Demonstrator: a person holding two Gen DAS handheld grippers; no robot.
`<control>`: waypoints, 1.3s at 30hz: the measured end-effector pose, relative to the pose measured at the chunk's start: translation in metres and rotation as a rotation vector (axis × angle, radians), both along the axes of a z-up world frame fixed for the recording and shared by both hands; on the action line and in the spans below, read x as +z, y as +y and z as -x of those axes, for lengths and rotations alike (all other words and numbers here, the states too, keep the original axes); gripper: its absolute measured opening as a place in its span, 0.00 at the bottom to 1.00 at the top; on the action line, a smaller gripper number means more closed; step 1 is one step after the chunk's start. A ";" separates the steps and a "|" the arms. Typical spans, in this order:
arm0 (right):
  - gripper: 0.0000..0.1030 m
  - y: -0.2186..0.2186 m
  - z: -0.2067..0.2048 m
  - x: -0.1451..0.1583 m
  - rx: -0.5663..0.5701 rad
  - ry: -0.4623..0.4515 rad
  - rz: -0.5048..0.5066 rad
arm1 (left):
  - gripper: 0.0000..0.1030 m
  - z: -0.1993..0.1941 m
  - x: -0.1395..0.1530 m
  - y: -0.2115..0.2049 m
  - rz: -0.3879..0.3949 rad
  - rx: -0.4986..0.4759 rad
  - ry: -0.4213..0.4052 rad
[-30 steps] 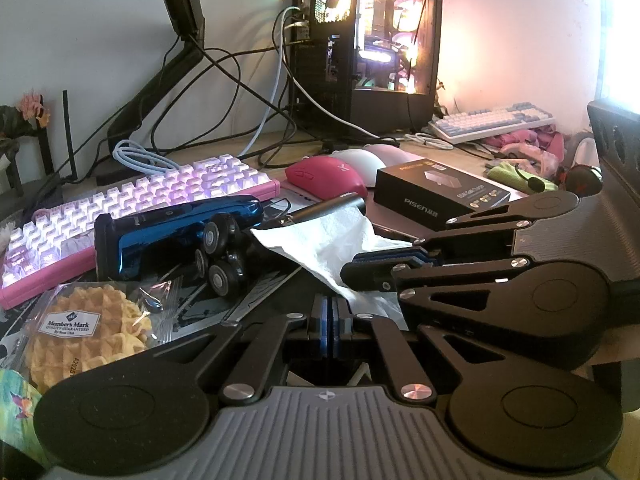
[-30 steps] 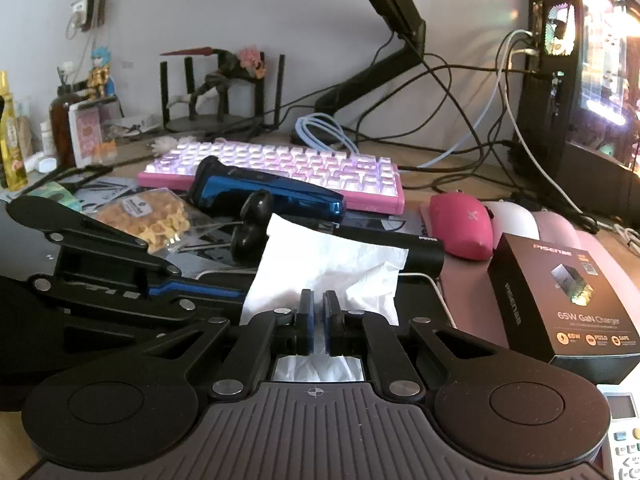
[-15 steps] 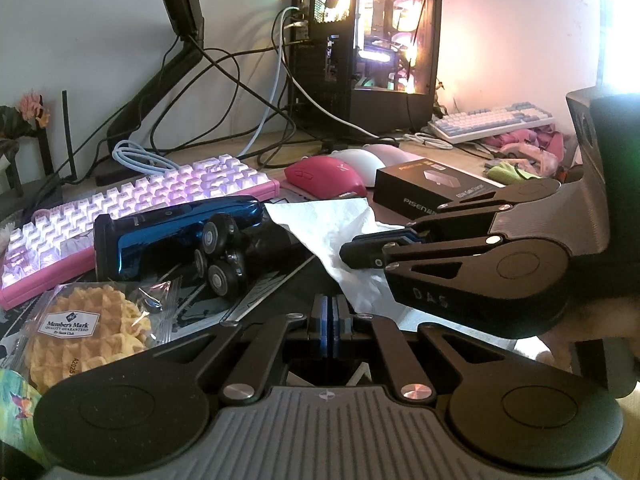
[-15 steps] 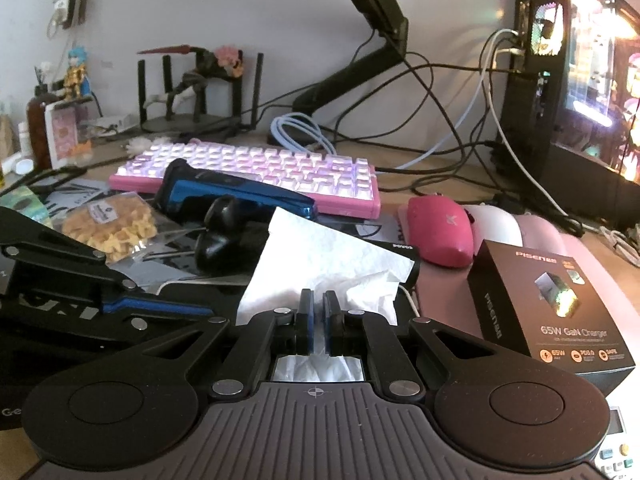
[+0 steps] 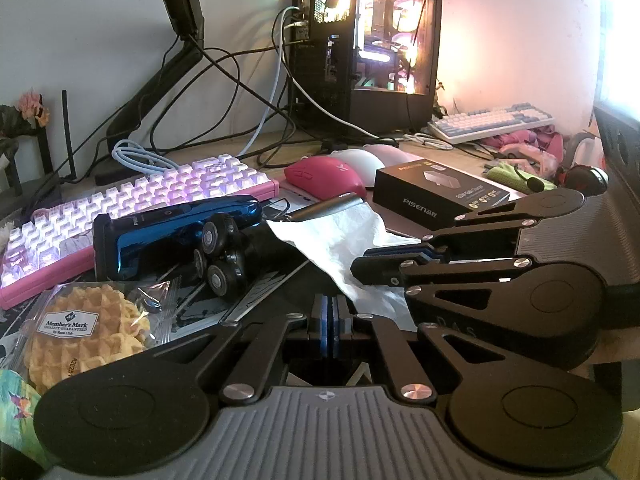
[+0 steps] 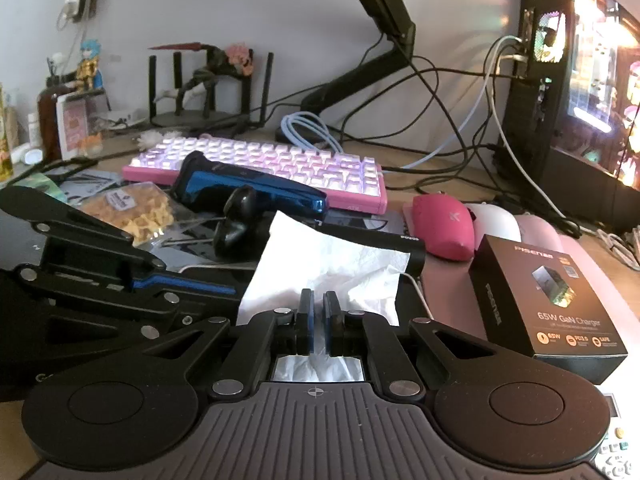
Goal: Clean container
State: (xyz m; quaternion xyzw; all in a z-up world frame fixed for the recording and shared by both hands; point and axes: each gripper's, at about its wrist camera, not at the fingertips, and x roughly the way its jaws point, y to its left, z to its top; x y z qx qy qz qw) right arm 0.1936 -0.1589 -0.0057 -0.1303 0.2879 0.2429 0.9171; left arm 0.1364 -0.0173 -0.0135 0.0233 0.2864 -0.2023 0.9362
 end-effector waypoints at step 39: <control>0.07 -0.012 -0.014 -0.008 -0.016 0.015 -0.029 | 0.08 0.001 0.000 0.000 0.000 -0.001 -0.001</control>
